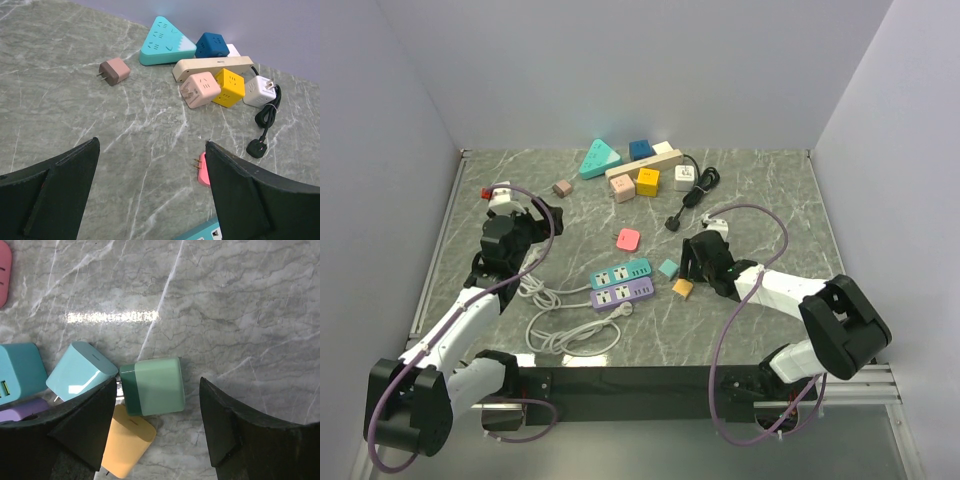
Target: Insert the plug
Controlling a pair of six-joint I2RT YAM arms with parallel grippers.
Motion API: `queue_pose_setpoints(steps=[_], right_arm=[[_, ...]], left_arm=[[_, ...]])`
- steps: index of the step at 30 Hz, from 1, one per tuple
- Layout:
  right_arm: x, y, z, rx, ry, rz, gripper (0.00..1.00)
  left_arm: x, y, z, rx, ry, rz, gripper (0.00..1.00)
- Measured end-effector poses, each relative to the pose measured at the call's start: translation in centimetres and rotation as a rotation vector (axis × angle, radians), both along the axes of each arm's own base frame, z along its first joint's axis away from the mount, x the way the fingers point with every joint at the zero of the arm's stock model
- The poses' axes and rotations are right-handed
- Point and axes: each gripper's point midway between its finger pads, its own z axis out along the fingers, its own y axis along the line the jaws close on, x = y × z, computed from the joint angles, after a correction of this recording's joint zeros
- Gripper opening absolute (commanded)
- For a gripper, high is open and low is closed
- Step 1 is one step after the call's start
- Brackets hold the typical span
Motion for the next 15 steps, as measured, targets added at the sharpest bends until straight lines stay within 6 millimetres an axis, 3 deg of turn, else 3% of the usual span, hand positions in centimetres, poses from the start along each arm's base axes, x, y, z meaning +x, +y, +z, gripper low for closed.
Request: queue_pose_setpoints(steps=[9, 15], right_arm=[[-0.5, 0.2, -1.3, -0.008, 0.040, 0.016, 0.68], [-0.5, 0.4, -1.3, -0.001, 0.042, 0.019, 0.45]], left_arm=[[-0.1, -0.3, 0.0, 0.008, 0.000, -0.011, 0.93], [-0.3, -0.9, -0.2, 0.018, 0.008, -0.037, 0.93]])
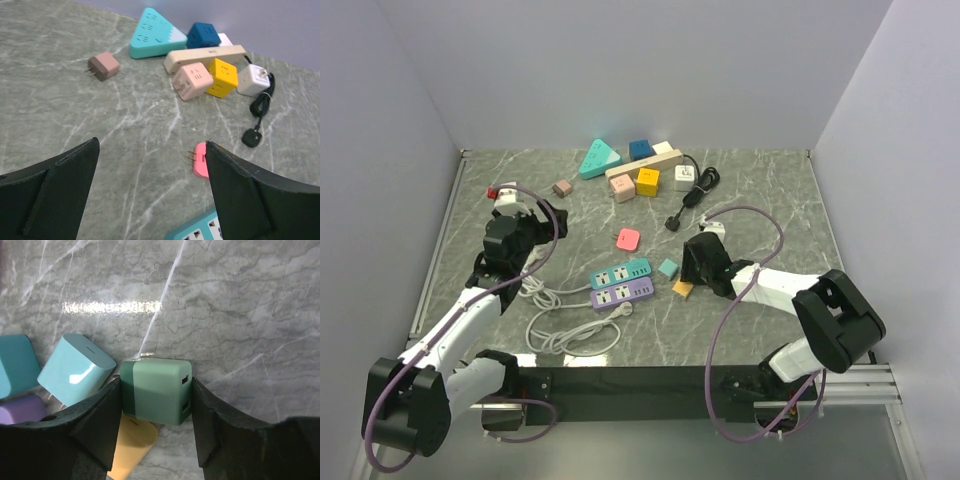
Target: Insert the plug
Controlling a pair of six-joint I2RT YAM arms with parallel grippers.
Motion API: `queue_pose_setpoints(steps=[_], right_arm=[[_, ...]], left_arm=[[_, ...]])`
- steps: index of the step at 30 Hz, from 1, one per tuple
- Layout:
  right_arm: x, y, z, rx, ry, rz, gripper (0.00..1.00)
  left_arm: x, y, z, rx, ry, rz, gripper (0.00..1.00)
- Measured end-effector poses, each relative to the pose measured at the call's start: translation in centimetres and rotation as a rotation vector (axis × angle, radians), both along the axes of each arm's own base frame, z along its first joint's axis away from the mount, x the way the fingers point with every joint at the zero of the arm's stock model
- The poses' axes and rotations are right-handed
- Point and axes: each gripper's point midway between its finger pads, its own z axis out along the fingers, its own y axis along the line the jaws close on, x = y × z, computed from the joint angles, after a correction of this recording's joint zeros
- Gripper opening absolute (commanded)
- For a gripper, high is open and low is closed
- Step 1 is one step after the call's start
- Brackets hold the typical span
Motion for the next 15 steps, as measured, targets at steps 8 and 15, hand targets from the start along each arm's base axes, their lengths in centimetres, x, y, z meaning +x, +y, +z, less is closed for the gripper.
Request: queue_pose_setpoints(steps=[8, 15], right_arm=[[-0.3, 0.8, 1.7, 0.023, -0.050, 0.075, 0.38], [-0.3, 5.0, 9.3, 0.187, -0.278, 0.296, 0.36]], left_arm=[[-1.5, -5.1, 1.5, -0.021, -0.058, -0.265, 0.93], [-4.9, -10.6, 3.3, -0.063, -0.129, -0.600, 0.94]])
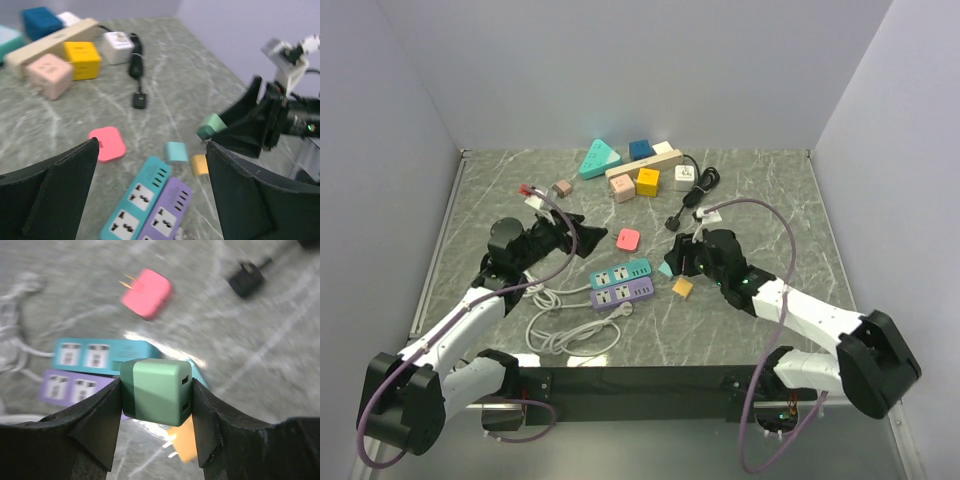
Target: Insert the plug
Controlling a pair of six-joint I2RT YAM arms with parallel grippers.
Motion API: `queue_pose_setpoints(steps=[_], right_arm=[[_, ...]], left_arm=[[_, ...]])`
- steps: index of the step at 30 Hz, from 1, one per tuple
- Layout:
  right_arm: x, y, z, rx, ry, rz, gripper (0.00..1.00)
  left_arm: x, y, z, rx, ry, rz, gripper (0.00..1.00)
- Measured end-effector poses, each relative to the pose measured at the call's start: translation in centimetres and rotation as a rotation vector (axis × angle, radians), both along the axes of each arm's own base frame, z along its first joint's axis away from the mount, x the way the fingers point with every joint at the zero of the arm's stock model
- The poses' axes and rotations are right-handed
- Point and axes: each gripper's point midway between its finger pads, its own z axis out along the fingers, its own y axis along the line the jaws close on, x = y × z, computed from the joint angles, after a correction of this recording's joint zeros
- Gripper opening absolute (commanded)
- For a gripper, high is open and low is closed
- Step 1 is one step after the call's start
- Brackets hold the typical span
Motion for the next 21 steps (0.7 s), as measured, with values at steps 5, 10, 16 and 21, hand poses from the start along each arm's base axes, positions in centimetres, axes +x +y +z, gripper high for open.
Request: queue_pose_setpoints(steps=[5, 10, 16, 21], right_arm=[[-1.6, 2.5, 3.9, 0.097, -0.134, 0.193, 0.33], [-4.5, 5.0, 6.1, 0.150, -0.209, 0.385, 0.33], [-7.1, 6.9, 6.9, 0.158, -0.248, 0.522, 0.32], [-7.7, 7.4, 6.9, 0.151, -0.258, 0.554, 0.32]], left_arm=[[-2.1, -2.3, 0.2, -0.018, -0.011, -0.183, 0.94], [-4.0, -5.3, -0.2, -0.015, 0.022, -0.350, 0.94], [-6.1, -8.3, -0.1, -0.007, 0.044, -0.476, 0.93], [-6.2, -9.5, -1.0, 0.015, 0.103, -0.507, 0.92]])
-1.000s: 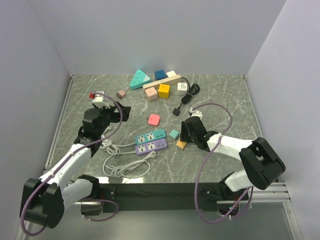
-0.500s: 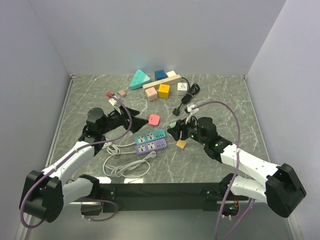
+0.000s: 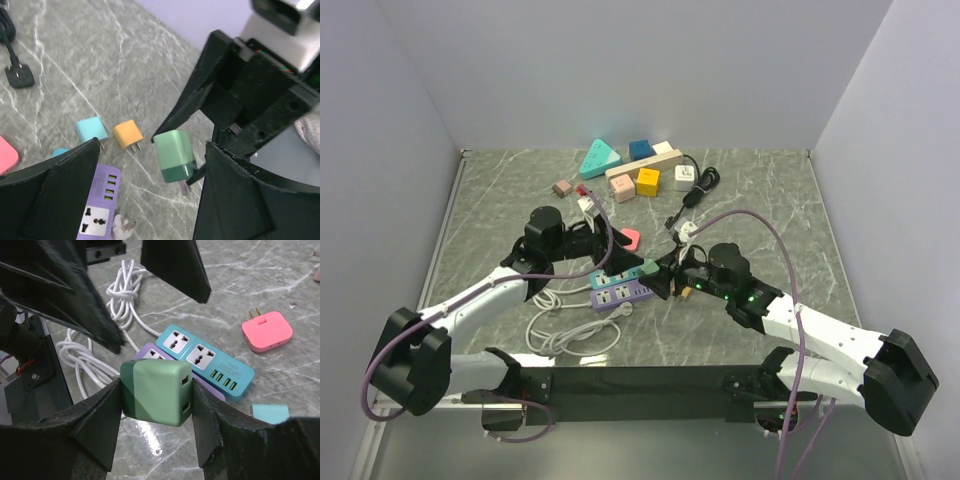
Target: Insert the plug
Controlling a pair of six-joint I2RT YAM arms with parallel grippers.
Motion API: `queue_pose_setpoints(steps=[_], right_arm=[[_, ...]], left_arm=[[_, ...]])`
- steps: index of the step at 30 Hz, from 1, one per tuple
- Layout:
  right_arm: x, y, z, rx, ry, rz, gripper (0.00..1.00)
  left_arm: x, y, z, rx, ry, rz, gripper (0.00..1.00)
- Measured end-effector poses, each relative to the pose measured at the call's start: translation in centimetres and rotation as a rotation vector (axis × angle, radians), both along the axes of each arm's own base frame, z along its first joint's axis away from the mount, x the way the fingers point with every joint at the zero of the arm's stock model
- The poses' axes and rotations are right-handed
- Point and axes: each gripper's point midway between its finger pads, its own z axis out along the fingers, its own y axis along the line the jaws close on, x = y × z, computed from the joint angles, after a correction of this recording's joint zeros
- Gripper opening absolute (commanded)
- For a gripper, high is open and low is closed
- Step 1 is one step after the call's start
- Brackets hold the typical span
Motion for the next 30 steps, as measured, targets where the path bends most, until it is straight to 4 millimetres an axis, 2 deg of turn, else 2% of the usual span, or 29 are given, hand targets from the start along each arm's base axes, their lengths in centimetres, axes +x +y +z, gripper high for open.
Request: queue_pose_setpoints(steps=[10, 23, 28, 29, 30], right_arm=[[-0.3, 0.0, 0.5, -0.003, -0.034, 0.001, 0.33], [0.2, -0.2, 0.4, -0.016, -0.054, -0.020, 0.33], [0.1, -0.6, 0.1, -0.020, -0.057, -0.029, 0.33], [0.0, -0.7, 0.0, -0.021, -0.058, -0.033, 0.33], [-0.1, -0.8, 0.0, -0.021, -0.060, -0.036, 0.33]], left_arm=[[0.8, -0.6, -2.6, 0.064, 0.114, -0.008, 0.87], [-1.4, -2.0, -2.3, 0.047, 0.117, -0.128, 0.84], [-1.9, -2.6, -2.6, 0.056, 0.128, -0.172, 0.77], [-1.9, -2.7, -2.6, 0.059, 0.124, -0.180, 0.73], [-2.0, -3.0, -2.6, 0.062, 0.122, -0.190, 0.64]])
